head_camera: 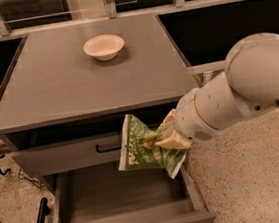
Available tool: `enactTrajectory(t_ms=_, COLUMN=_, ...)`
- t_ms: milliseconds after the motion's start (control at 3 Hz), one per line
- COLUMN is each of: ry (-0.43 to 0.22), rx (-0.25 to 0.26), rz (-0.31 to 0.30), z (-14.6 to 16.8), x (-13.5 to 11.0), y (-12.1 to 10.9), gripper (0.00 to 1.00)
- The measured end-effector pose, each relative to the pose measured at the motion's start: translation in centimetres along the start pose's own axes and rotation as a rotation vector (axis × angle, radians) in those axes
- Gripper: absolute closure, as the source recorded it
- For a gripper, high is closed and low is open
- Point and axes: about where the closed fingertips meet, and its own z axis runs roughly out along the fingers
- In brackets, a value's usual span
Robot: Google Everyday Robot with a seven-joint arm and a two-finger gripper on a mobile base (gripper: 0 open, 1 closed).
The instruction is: Pick green jalapeno chip bag from middle drawer and place on counter
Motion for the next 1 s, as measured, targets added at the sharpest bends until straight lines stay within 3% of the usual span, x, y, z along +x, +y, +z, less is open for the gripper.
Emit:
enactTrajectory(t_ms=333, ry=-0.012, rx=0.035, rz=0.035, z=-2.6, x=-1.0, y=-2.9, gripper=1.0)
enactTrajectory(t_ms=1000, ry=-0.07, rx=0.122, rz=0.111, z=-7.7, x=-3.8, y=-11.8, gripper=1.0)
